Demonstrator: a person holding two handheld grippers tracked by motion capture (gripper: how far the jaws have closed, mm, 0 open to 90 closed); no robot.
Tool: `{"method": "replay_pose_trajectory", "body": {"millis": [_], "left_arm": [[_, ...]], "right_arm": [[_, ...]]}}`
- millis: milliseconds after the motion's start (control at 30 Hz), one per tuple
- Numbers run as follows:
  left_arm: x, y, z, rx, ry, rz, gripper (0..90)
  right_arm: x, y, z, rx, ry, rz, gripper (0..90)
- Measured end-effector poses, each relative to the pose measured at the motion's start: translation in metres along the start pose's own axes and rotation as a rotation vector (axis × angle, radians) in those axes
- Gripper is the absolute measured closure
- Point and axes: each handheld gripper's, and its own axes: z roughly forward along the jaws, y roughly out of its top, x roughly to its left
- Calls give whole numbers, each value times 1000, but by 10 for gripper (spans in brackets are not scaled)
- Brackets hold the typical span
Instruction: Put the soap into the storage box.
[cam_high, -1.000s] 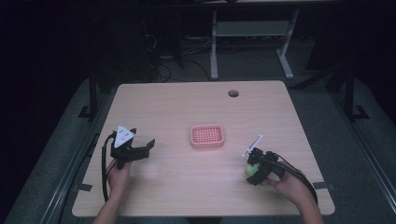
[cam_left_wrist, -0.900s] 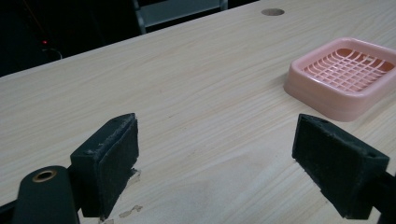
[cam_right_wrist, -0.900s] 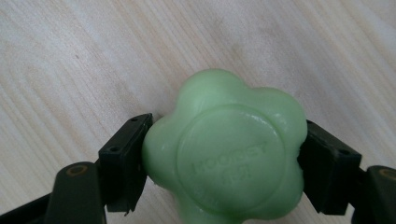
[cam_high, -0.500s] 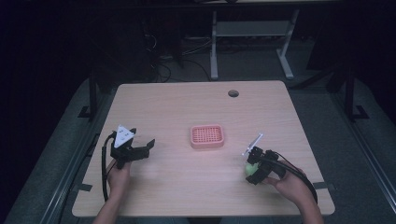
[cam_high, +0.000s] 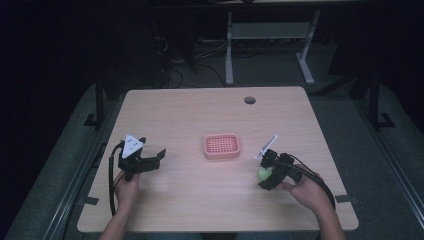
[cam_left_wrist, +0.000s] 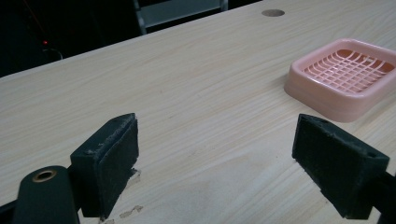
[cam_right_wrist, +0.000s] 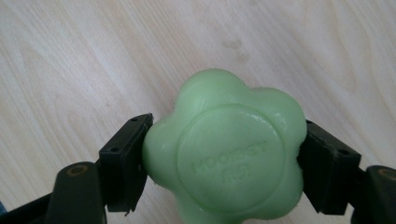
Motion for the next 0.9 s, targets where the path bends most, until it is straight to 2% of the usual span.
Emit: {"method": "replay_pose_trajectory", "body": {"millis": [500, 900], "left_arm": [[1, -1, 0, -2, 1, -12, 143], [1, -1, 1, -4, -1, -16, 143]], "right_arm": [[-9, 25, -5, -39, 22, -5, 260], [-15, 34, -4, -41, 29, -1, 260]]}}
